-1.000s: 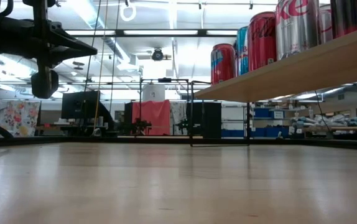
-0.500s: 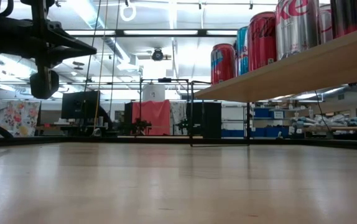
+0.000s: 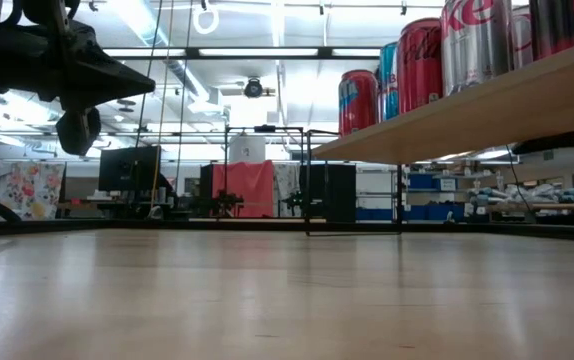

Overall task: Place canned beverage on shelf
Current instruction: Return to Home Position

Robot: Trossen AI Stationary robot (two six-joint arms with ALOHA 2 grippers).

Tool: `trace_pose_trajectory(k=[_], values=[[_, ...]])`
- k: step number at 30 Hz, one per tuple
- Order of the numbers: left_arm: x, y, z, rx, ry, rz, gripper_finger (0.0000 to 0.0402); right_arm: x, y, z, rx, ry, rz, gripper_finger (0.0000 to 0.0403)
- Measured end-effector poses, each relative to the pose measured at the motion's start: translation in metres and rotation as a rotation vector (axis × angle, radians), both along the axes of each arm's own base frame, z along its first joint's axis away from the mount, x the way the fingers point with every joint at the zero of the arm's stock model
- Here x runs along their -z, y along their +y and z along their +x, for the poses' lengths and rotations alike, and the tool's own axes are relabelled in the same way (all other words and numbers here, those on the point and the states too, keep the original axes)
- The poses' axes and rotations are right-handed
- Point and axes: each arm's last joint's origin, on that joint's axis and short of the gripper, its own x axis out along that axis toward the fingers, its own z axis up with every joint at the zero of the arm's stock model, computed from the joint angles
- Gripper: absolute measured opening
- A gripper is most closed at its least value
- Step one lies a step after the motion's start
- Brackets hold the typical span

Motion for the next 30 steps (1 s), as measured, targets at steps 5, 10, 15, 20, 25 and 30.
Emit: trace_pose_trajectory(k=[5,10,15,20,25,30], values=[[0.0,0.0,0.0,0.0,0.0,-0.001,0.0009,0.0,0.001,0.0,-0.013,-0.001,0.015,0.0018],[0.0,0.0,0.0,0.0,0.0,-0.001,0.0009,0.0,0.001,0.0,-0.013,-0.002,0.015,0.0018],[-0.001,0.0,0.0,0.0,-0.01,-0.014,0.0009,0.0,0.001,0.001,-0.014,-0.002,0.016,0.0018],[-0.03,-0.001,-0.004,0.033,-0.327,-0.33,0.0009,0.0,0.001,0.001,-0.015,-0.002,0.017,0.0018],[-0.046,0.002,-0.01,0.047,-0.503,-0.436,0.0009,0.0,0.001,0.001,-0.016,-0.002,0.017,0.0018],[-0.051,0.004,-0.012,0.052,-0.557,-0.465,0.0009,0.0,0.001,0.001,-0.016,-0.002,0.017,0.0018]])
